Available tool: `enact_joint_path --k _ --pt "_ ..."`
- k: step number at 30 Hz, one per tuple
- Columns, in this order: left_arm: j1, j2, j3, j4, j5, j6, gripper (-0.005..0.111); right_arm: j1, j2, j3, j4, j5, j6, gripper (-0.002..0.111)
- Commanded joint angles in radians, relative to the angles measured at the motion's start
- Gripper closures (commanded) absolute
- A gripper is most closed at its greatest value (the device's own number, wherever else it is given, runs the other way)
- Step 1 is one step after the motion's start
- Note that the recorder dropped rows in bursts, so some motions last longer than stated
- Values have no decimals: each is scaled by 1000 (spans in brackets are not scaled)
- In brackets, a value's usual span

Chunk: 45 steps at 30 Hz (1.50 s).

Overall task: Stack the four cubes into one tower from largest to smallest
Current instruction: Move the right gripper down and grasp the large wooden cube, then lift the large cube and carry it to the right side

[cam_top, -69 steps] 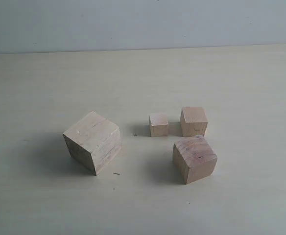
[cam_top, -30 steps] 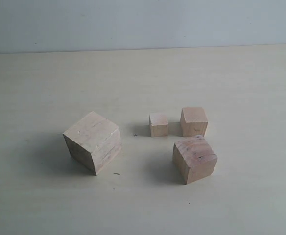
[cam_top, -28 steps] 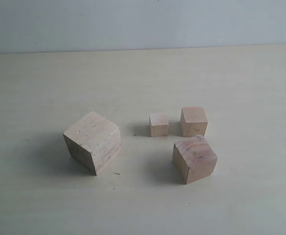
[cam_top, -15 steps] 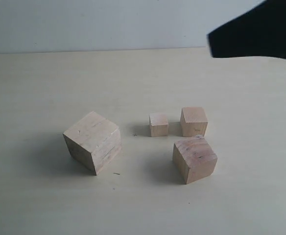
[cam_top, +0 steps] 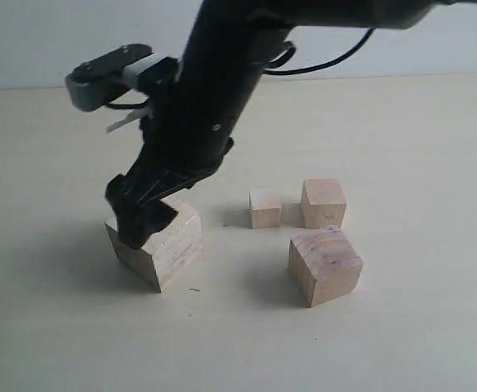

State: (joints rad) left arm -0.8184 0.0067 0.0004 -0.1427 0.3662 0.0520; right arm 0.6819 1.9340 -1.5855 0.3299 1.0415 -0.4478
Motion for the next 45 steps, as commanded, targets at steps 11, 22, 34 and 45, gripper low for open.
enact_joint_path --k 11,22,34,45 --pt "2 -7 0 -12 -5 -2 107 23 259 -226 -132 26 165 17" --pt "2 -7 0 -12 -6 0 107 23 289 -233 -228 -6 217 17" --pt "2 -7 0 -12 -6 0 107 23 333 -233 -186 37 219 27" --pt "2 -7 0 -12 -6 0 107 23 236 -249 -263 80 180 108"
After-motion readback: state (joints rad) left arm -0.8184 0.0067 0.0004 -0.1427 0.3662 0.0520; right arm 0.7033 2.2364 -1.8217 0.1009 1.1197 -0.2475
